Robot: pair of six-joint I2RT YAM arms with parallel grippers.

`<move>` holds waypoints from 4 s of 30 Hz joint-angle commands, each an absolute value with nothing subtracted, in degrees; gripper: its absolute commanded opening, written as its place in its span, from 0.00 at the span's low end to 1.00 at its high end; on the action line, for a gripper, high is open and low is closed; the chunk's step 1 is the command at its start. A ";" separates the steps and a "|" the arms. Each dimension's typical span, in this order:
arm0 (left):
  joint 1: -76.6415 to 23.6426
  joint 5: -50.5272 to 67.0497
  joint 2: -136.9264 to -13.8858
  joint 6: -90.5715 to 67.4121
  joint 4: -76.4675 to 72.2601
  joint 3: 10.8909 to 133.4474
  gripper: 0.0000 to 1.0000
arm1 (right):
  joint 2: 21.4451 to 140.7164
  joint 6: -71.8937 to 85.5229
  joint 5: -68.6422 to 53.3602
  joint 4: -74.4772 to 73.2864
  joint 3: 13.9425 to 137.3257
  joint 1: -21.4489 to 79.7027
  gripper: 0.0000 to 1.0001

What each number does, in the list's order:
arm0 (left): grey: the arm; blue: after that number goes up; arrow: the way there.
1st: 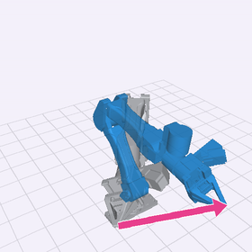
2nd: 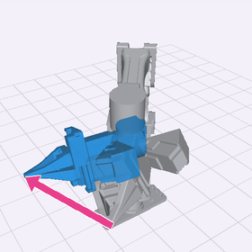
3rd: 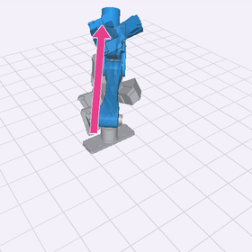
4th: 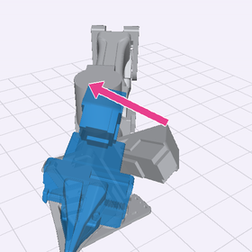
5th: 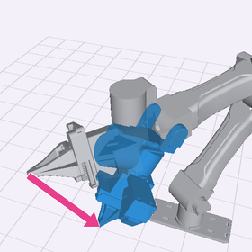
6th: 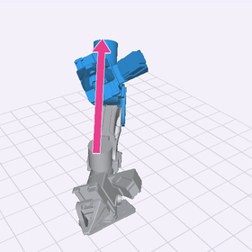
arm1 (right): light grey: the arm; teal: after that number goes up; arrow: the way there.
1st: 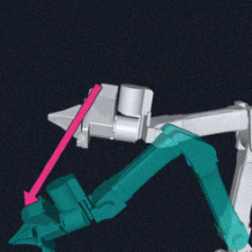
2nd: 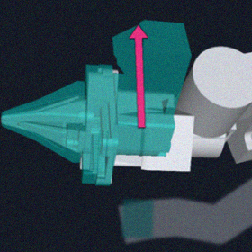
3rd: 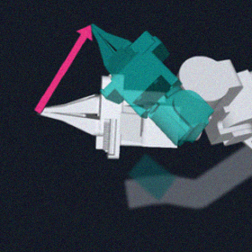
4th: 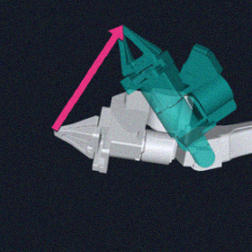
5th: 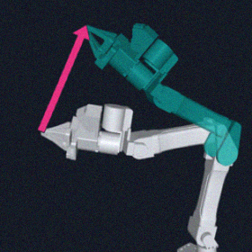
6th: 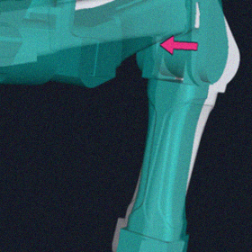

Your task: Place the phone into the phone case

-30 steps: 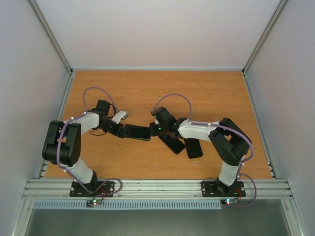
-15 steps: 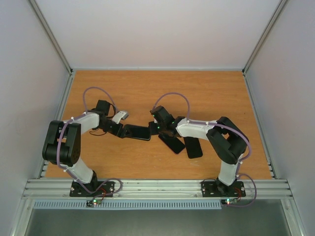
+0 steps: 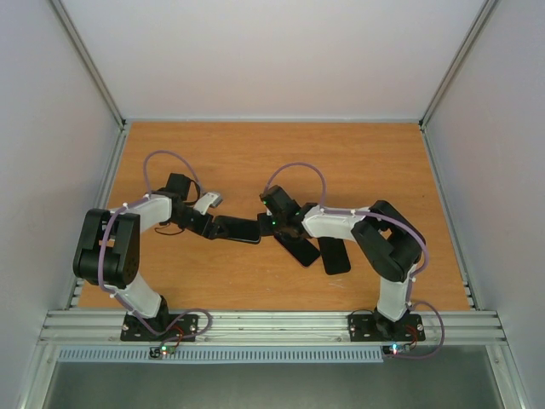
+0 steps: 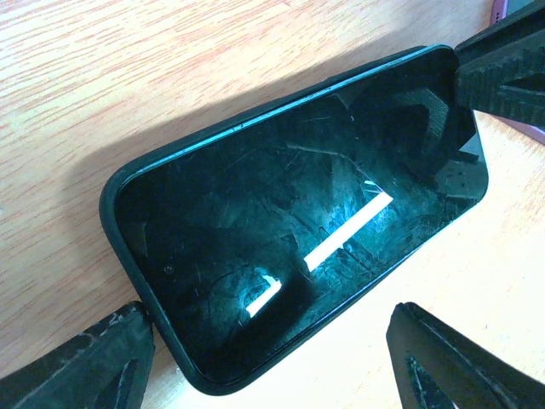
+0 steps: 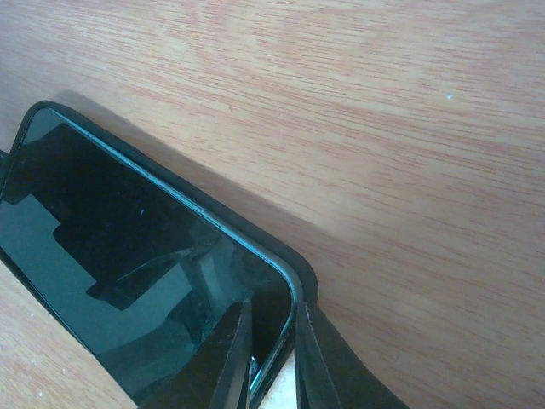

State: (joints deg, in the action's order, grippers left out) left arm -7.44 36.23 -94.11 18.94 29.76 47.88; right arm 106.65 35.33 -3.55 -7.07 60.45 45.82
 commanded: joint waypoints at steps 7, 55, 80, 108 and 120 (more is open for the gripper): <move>-7.91 38.46 -93.62 20.08 29.31 47.64 0.75 | 109.17 35.34 -6.20 -3.66 60.58 45.83 0.01; -7.94 38.85 -93.58 20.17 29.55 47.66 0.75 | 119.56 37.05 -6.13 -4.40 62.31 54.23 0.01; -7.98 38.91 -92.84 20.26 29.66 47.42 0.75 | 102.61 35.60 5.00 -10.46 57.92 52.97 0.16; -7.91 38.76 -93.06 20.66 29.82 47.64 0.75 | 108.57 35.92 -3.33 -4.05 57.57 50.19 0.03; -7.92 38.59 -93.55 20.57 29.79 47.77 0.75 | 112.14 35.94 -5.07 -4.29 57.99 52.12 0.02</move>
